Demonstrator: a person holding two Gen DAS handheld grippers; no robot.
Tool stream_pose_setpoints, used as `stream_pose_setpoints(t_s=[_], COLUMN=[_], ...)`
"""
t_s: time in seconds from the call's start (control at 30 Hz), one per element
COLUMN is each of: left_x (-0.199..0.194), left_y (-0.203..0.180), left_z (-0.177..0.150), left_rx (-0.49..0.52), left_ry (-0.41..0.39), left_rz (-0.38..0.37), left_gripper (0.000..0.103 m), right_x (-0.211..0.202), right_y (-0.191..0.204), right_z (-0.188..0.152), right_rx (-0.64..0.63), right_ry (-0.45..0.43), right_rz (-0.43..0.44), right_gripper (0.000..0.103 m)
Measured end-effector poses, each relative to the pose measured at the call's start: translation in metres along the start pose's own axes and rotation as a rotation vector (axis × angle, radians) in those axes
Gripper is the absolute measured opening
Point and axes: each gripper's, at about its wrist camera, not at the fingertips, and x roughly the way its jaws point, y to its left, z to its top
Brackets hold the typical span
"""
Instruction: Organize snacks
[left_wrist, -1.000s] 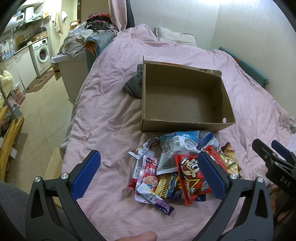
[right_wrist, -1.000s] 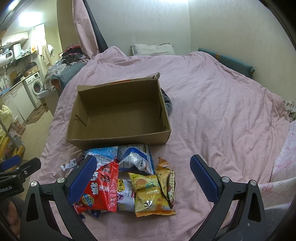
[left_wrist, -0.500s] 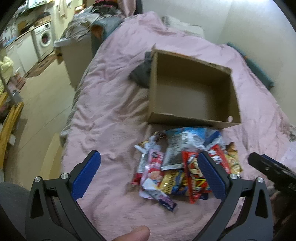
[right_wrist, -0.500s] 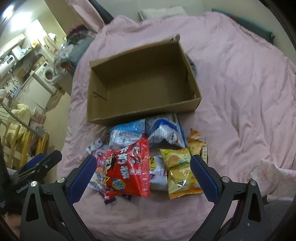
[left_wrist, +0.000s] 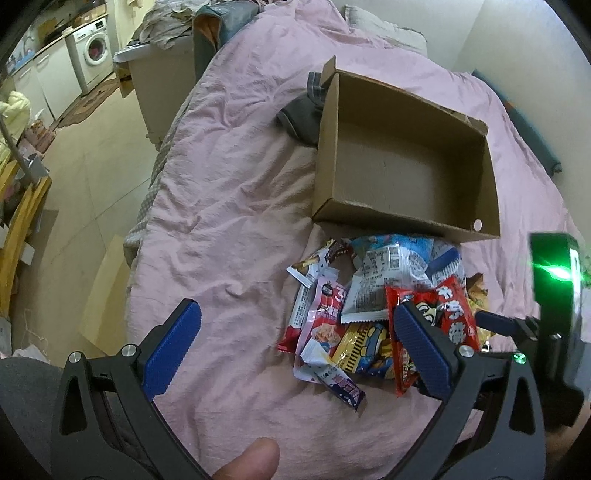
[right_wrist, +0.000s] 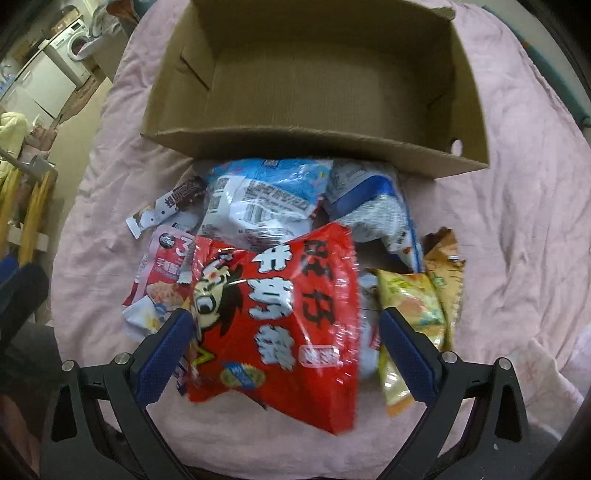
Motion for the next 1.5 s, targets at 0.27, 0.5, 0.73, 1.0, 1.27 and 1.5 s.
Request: stream_pose_setpoints(t_s=[0.27, 0.5, 0.73, 1.0, 1.27, 1.5], left_x=[0.002, 0.006, 0.010, 0.018, 0.028, 0.053], left_y=[-0.006, -0.007, -0.010, -0.011, -0.016, -0.019], left_z=[-0.001, -0.002, -0.002, -0.004, -0.010, -0.023], left_rx=[0.017, 0.002, 0.011, 0.024, -0.008, -0.087], left_ry=[0.010, 0.018, 0.015, 0.040, 0.106, 0.203], left_rz=[-0.003, -0.003, 0.011, 0.047, 0.051, 0.055], left_gripper=[0.103, 0.103, 0.103, 0.103, 0.103, 0.103], right_x=[0.006, -0.019, -0.064, -0.092, -0.078, -0.080], right_y=[0.004, -0.013, -0.042, -0.088, -0.114, -0.114], right_z=[0.001, -0.014, -0.021, -0.019, -0.020, -0.027], right_rx=[-0.042, -0.032, 0.006, 0.125, 0.204, 0.213], right_ry=[-0.014, -0.071, -0.210, -0.410, -0.431, -0.449], right_rz=[0.027, 0.157, 0.220, 0.253, 0.299, 0.341], right_gripper=[0.065, 0.057, 0.057, 0.057, 0.057, 0.058])
